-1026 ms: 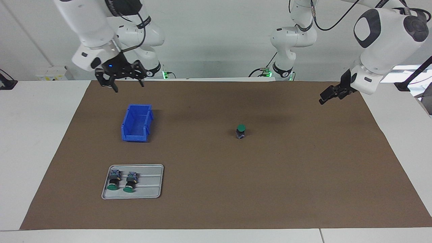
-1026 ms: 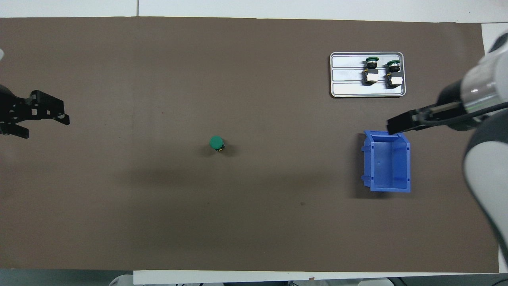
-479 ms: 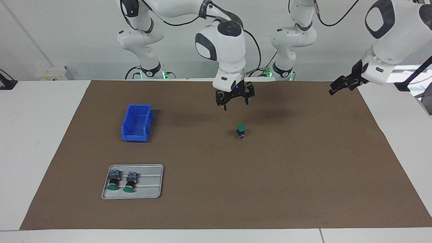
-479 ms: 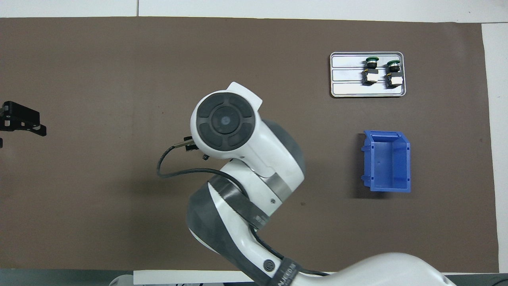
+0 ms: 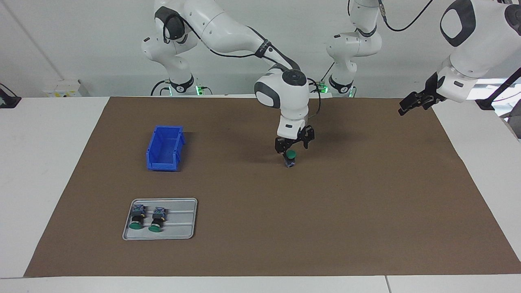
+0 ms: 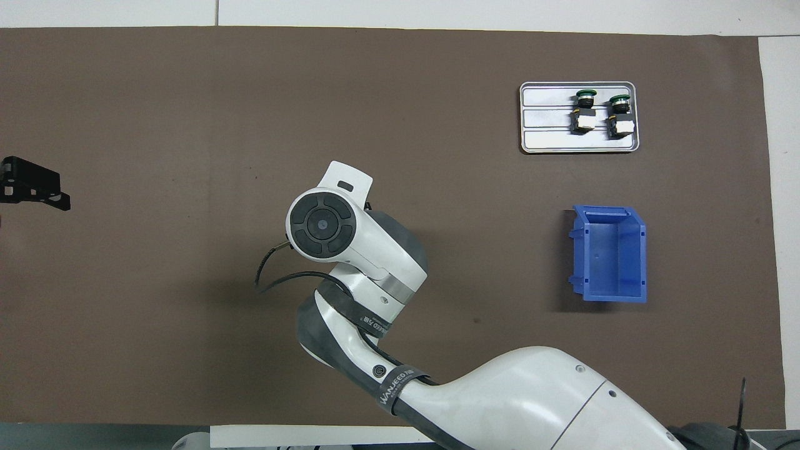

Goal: Place and press button with both arms
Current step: 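Grasp the green button with the right gripper and lift it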

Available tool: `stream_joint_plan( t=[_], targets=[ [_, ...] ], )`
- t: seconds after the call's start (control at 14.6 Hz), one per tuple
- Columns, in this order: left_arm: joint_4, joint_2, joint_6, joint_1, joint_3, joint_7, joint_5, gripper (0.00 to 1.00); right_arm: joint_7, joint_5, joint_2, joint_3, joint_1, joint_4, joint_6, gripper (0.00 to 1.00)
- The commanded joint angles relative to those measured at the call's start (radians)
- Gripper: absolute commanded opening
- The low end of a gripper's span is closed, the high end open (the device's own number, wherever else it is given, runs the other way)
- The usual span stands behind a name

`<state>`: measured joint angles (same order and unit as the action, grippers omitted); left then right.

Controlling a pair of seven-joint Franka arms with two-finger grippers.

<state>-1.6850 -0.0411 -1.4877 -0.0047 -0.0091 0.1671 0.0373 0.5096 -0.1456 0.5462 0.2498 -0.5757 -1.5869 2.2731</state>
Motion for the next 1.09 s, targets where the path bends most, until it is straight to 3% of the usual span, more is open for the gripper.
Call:
stream_joint_plan(
  t=[0.0, 0.14, 0.27, 0.48, 0.55, 0.62, 0.68, 0.96, 1.03],
  targets=[
    [-0.028, -0.017, -0.04, -0.003, -0.006, -0.015, -0.022, 1.0, -0.009, -0.025, 0.0, 0.008, 0.014, -0.039, 0.034, 0.99],
    [-0.045, -0.025, -0.039, -0.004, -0.006, -0.015, -0.051, 1.0, -0.009, -0.025, 0.001, 0.008, 0.013, -0.056, 0.051, 0.93],
    [-0.068, -0.039, -0.039, -0.009, -0.009, -0.027, -0.083, 1.0, -0.009, -0.025, 0.006, 0.008, 0.014, -0.059, 0.054, 0.72],
    [-0.065, -0.039, -0.028, -0.009, -0.014, -0.031, -0.085, 1.0, -0.009, -0.025, 0.005, 0.008, 0.014, -0.08, 0.062, 0.54],
    [-0.062, -0.037, -0.028, -0.009, -0.014, -0.032, -0.085, 1.0, -0.011, -0.025, 0.005, 0.008, 0.016, -0.079, 0.06, 0.4],
    [-0.061, -0.037, -0.025, -0.006, -0.014, -0.035, -0.085, 1.0, -0.013, -0.025, 0.005, 0.006, 0.019, -0.076, 0.054, 0.09],
    [-0.059, -0.039, -0.02, -0.001, -0.012, -0.063, -0.085, 1.0, -0.014, -0.028, 0.0, 0.005, 0.016, -0.07, 0.045, 0.0],
    [-0.036, -0.042, 0.012, 0.005, -0.005, -0.11, -0.085, 1.0, -0.008, -0.091, -0.014, -0.003, 0.042, -0.004, -0.086, 0.0],
    [-0.038, -0.046, 0.01, 0.005, -0.005, -0.11, -0.085, 1.0, -0.008, -0.092, -0.064, -0.001, 0.098, -0.03, -0.098, 0.0]
  ],
)
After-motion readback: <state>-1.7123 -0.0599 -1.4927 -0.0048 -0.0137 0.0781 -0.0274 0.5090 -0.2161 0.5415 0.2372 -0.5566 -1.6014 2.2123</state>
